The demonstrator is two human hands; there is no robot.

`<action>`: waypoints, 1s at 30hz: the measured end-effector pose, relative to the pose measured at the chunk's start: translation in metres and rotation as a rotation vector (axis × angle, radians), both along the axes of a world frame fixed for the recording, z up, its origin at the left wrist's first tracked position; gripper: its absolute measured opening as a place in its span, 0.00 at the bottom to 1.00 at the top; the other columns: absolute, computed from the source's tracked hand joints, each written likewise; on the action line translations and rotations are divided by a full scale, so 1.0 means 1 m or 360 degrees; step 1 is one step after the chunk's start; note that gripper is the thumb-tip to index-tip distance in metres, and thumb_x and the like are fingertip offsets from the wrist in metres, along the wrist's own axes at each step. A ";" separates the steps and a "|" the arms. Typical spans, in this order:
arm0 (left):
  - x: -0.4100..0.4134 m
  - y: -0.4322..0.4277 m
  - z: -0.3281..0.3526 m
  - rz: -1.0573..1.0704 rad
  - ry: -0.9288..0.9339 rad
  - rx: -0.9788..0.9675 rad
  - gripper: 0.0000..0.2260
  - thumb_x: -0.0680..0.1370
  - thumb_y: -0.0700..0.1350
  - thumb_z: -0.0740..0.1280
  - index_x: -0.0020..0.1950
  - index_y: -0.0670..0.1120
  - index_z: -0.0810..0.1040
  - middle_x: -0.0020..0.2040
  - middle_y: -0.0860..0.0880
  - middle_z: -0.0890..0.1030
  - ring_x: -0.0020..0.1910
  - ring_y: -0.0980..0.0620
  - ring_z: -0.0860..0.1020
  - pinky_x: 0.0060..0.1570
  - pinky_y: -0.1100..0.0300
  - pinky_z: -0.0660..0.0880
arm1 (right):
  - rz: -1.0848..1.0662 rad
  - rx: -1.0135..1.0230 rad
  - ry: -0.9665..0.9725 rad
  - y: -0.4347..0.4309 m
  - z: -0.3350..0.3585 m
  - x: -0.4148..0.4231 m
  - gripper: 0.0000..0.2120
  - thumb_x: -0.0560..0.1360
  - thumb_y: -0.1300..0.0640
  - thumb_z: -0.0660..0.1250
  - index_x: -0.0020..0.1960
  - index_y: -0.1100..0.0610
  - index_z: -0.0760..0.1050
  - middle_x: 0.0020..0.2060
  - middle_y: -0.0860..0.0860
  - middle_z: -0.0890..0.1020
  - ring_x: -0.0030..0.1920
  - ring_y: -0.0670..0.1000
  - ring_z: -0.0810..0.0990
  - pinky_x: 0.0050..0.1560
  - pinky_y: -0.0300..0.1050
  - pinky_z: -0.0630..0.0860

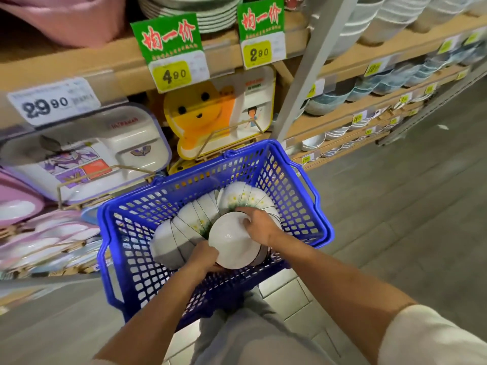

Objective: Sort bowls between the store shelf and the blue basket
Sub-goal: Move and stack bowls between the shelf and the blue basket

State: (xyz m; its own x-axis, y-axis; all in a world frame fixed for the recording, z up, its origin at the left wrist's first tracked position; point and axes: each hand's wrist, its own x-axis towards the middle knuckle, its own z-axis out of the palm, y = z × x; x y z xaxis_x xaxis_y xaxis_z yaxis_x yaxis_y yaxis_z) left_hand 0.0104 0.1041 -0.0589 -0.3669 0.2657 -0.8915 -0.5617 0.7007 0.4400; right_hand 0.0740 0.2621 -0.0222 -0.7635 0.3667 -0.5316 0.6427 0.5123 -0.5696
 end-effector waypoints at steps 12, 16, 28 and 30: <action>-0.045 -0.003 0.168 0.0127 0.0181 0.0402 0.14 0.77 0.29 0.62 0.62 0.31 0.71 0.50 0.36 0.79 0.47 0.39 0.82 0.38 0.46 0.82 | -0.0853 -0.1026 0.0772 0.002 0.127 -0.019 0.18 0.78 0.62 0.58 0.58 0.44 0.80 0.58 0.51 0.81 0.55 0.52 0.79 0.47 0.40 0.75; -0.048 -0.003 0.220 -0.0059 0.0554 0.0527 0.04 0.78 0.32 0.63 0.53 0.36 0.74 0.41 0.44 0.78 0.32 0.57 0.82 0.28 0.63 0.79 | -0.0985 -0.1148 0.0930 0.000 0.176 -0.025 0.18 0.77 0.60 0.58 0.54 0.44 0.82 0.59 0.50 0.80 0.56 0.54 0.78 0.49 0.47 0.77; -0.018 0.042 0.284 0.0555 0.0839 0.1271 0.12 0.81 0.51 0.58 0.61 0.56 0.76 0.59 0.53 0.78 0.56 0.52 0.77 0.48 0.55 0.75 | -0.1398 -0.1532 0.1262 0.017 0.279 0.006 0.15 0.77 0.63 0.58 0.58 0.56 0.79 0.56 0.58 0.82 0.53 0.59 0.81 0.48 0.51 0.80; -0.005 0.056 0.293 0.0634 0.0781 0.1363 0.13 0.80 0.51 0.58 0.62 0.53 0.76 0.60 0.49 0.79 0.58 0.48 0.77 0.50 0.52 0.75 | -0.1437 -0.1555 0.1307 0.023 0.287 0.018 0.16 0.77 0.64 0.58 0.62 0.58 0.77 0.58 0.58 0.81 0.56 0.60 0.80 0.51 0.53 0.79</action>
